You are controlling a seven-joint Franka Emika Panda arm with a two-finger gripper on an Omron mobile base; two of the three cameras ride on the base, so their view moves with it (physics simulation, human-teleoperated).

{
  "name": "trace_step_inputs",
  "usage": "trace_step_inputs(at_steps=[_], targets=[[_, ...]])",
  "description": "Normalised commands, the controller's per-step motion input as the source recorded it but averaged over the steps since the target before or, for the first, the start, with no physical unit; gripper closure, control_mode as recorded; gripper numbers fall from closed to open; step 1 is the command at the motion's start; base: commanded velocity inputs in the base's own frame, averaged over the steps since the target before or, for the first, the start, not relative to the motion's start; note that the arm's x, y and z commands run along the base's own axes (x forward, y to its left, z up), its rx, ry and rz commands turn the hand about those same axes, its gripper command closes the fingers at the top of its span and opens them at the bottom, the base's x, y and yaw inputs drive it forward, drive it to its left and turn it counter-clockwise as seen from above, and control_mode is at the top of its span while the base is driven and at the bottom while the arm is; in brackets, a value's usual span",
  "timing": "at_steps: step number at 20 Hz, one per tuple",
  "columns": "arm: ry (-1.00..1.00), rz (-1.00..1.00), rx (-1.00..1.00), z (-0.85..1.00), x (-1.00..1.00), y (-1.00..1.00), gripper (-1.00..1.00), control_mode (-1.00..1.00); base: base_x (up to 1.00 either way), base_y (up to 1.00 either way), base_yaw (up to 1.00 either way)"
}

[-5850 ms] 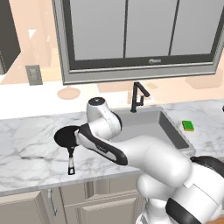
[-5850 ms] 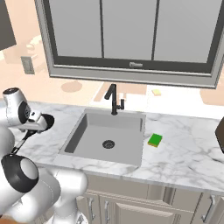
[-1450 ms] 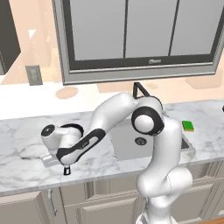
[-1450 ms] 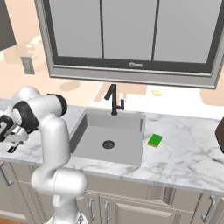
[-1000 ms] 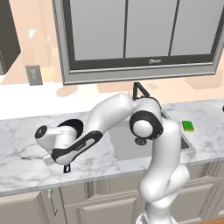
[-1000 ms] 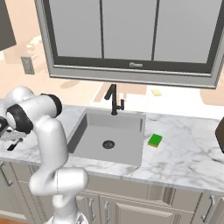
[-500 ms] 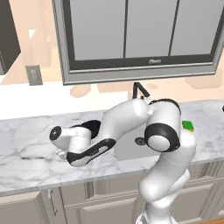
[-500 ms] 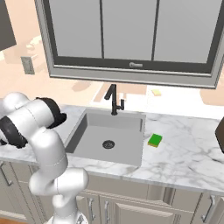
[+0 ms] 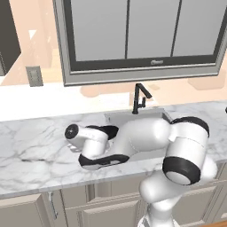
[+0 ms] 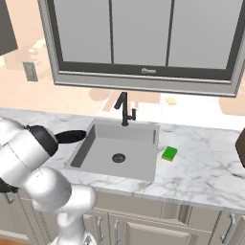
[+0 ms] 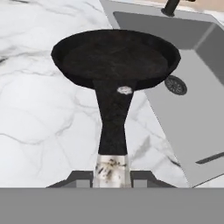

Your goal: Pick the pan and sponge and place them into the sink. Then turn on the water.

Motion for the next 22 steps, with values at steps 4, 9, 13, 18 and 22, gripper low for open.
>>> trace_step_inputs(at_steps=[4, 9, 13, 18, 22], targets=[[-0.12, -0.10, 0.10, 0.40, -0.01, -0.33, 1.00, -1.00, 0.00, 0.00, 0.00], [-0.14, -0.11, 0.07, 0.41, -0.03, -0.32, 1.00, -1.00, 0.00, 0.00, 0.00], [-0.14, -0.11, 0.09, 0.38, -0.01, -0.38, 1.00, -1.00, 0.00, 0.00, 0.00], [-0.11, -0.11, 0.07, 0.24, 0.00, -0.47, 1.00, -1.00, 0.00, 0.00, 0.00], [-0.08, -0.11, 0.02, 0.02, 0.00, -0.51, 1.00, -1.00, 0.00, 0.00, 0.00]])
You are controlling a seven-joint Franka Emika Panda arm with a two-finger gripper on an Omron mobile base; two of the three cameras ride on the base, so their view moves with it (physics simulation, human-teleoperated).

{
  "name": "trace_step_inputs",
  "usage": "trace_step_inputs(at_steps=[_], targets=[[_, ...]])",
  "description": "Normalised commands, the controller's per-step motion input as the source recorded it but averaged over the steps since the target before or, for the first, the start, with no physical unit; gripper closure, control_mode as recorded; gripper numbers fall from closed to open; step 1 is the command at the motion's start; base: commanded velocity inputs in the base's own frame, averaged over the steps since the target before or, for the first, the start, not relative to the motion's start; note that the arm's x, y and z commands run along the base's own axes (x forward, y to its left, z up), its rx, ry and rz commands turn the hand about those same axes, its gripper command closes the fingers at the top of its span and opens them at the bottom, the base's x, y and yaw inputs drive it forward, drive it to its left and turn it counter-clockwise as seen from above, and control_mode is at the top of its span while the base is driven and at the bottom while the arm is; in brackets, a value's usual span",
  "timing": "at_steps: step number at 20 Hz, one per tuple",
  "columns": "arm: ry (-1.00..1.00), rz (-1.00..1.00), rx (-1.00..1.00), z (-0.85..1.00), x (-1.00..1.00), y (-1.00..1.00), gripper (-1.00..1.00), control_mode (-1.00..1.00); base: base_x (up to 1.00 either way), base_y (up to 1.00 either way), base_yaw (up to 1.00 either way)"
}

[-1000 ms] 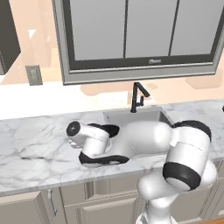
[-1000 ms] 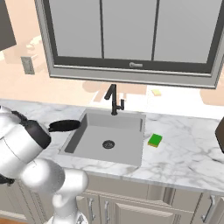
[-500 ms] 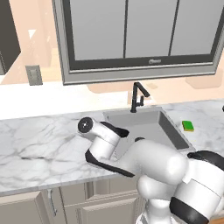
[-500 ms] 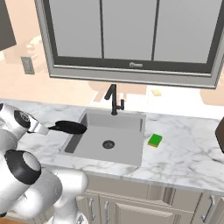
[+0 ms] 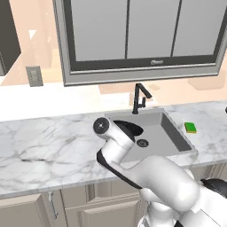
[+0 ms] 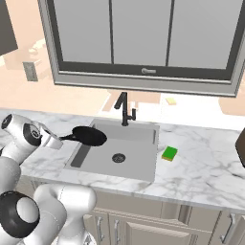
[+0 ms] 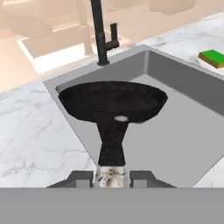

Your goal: Pick the pan and sponge and place them into the sink. Then turn on the water.

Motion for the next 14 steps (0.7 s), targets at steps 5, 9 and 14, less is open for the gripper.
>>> trace_step_inputs(at_steps=[5, 9, 14], targets=[[-0.05, -0.10, 0.05, 0.00, 0.01, -0.52, 1.00, -1.00, 0.00, 0.00, 0.00], [0.00, -0.08, 0.10, 0.00, 0.03, -0.39, 1.00, -1.00, 0.00, 0.00, 0.00], [0.00, -0.07, 0.16, 0.00, 0.03, -0.38, 1.00, -1.00, 0.00, 0.00, 0.00]])
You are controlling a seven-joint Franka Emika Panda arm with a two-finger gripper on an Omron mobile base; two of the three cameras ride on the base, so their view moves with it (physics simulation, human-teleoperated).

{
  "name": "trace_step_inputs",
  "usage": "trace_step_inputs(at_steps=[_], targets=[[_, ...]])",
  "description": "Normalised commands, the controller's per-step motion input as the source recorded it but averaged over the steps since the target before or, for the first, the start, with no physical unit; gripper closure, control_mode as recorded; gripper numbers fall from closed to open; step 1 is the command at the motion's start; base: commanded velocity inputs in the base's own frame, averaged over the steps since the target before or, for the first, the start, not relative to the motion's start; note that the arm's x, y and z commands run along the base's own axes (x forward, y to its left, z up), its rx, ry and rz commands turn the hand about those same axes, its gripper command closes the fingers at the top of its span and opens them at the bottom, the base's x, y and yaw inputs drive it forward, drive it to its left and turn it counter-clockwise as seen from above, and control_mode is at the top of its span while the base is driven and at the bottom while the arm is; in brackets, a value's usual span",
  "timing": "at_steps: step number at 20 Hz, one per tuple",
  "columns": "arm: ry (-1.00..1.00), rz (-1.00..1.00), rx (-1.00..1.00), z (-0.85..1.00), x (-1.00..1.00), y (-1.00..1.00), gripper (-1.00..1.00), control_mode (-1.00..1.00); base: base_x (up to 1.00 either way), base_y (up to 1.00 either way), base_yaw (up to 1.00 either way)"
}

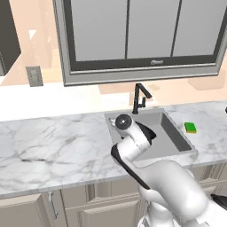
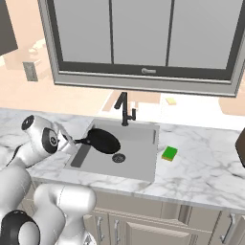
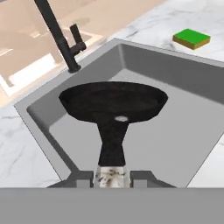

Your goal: Pick the pan and sponge and place them into the sink. Then turn on the water.

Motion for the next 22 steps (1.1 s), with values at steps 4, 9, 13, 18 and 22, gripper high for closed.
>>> trace_step_inputs(at_steps=[4, 9, 13, 18, 22], targets=[[0.00, -0.04, 0.19, 0.00, 0.10, -0.33, 1.00, -1.00, 0.00, 0.00, 0.00], [0.00, 0.00, 0.12, -0.04, 0.21, -0.27, 1.00, -1.00, 0.00, 0.00, 0.00], [0.00, -0.02, 0.01, -0.02, 0.23, -0.28, 1.00, -1.00, 0.00, 0.00, 0.00], [0.00, -0.03, 0.00, -0.06, 0.23, -0.26, 1.00, -1.00, 0.00, 0.00, 0.00], [0.00, -0.03, 0.00, -0.19, 0.18, -0.20, 1.00, -1.00, 0.00, 0.00, 0.00]])
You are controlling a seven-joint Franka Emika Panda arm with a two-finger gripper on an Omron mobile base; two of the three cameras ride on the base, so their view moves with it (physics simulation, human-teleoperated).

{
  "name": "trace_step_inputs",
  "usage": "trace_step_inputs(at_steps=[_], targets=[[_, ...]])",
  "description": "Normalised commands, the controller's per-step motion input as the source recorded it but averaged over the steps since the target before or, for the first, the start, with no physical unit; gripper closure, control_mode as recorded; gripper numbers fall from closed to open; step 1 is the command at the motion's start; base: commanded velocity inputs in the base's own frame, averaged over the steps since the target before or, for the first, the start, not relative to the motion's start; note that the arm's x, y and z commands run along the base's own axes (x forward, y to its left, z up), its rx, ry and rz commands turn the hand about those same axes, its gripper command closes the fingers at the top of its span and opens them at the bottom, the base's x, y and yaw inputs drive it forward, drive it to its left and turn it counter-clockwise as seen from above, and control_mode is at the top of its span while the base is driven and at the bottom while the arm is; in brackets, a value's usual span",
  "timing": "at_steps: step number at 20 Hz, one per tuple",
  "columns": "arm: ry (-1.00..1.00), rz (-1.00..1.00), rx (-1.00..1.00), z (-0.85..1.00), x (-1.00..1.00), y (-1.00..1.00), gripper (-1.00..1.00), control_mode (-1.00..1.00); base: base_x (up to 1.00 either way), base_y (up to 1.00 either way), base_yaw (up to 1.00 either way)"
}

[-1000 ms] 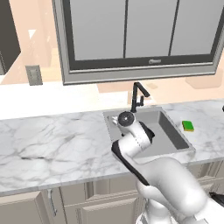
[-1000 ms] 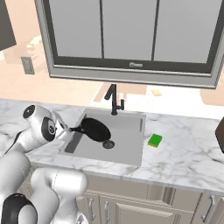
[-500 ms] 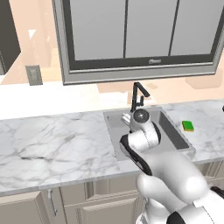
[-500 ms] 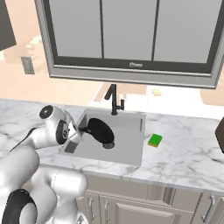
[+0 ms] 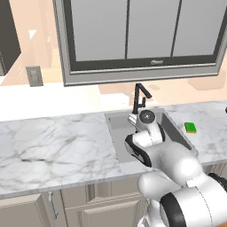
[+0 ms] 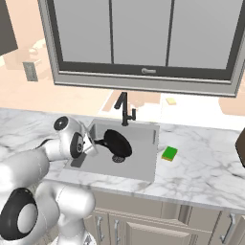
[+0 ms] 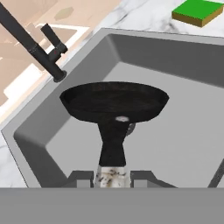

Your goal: Pick the pan and sponge and place them into the sink. Then turn on the water.

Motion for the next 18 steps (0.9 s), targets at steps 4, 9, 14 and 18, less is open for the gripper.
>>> trace_step_inputs(at_steps=[4, 9, 14, 18], targets=[[0.00, -0.03, 0.00, -0.26, 0.24, -0.18, 1.00, -1.00, 0.00, 0.00, 0.00], [0.00, -0.03, 0.00, -0.27, 0.28, -0.19, 1.00, -1.00, 0.00, 0.00, 0.00], [0.00, -0.02, 0.00, -0.24, 0.28, -0.21, 1.00, -1.00, 0.00, 0.00, 0.00], [0.00, -0.02, 0.00, -0.22, 0.27, -0.24, 1.00, -1.00, 0.00, 0.00, 0.00]])
